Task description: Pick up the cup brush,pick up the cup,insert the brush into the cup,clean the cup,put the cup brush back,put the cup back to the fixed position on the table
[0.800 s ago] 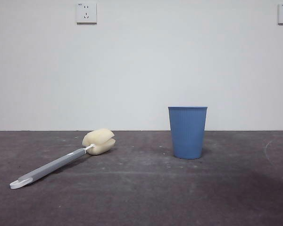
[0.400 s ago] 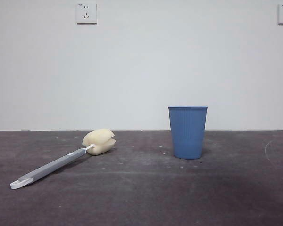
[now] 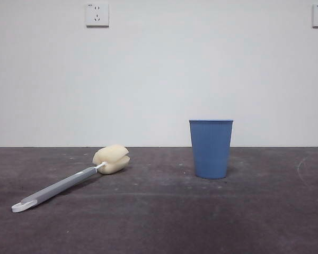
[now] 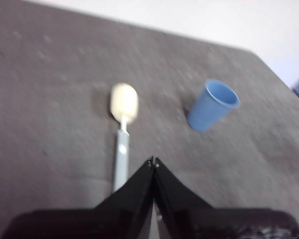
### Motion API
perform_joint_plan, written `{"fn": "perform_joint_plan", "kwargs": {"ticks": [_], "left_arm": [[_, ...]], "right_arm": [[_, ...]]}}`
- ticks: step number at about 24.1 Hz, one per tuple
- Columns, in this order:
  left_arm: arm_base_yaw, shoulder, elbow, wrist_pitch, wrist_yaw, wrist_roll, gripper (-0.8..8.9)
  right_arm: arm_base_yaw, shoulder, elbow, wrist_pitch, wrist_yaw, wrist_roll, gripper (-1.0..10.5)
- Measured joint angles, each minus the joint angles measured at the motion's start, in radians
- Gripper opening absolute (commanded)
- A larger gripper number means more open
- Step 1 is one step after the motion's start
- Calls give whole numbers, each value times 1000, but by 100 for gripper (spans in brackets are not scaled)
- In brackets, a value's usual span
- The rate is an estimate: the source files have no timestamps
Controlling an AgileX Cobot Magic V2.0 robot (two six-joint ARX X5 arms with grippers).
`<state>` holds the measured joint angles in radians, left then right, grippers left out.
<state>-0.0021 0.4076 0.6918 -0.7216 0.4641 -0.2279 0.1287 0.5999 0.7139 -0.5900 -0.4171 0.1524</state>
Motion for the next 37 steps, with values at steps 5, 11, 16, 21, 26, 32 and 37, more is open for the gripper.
{"fn": "perform_joint_plan", "kwargs": {"ticks": [5,11,16,21,26,32,37], "left_arm": [[0,96,88,-135,21,64,-6],[0,159,107,-256,27,157,-7],[0,182,107,-271,29,187,338],[0,185,107,-271,84,192,588],[-64,241,107,-232,85,193,588],[-302,432,113,-74,-113,161,589],[-487,663,113,62,-380,100,588]], "right_arm": [[0,106,127,-182,-3,-90,-8],[0,158,147,-290,-2,-174,0],[0,158,147,-290,-2,-203,241],[0,158,147,-290,-2,-205,486],[0,158,147,-290,-2,-205,486],[0,158,147,-290,-2,-205,486],[0,158,147,-290,-2,-205,486]]}}
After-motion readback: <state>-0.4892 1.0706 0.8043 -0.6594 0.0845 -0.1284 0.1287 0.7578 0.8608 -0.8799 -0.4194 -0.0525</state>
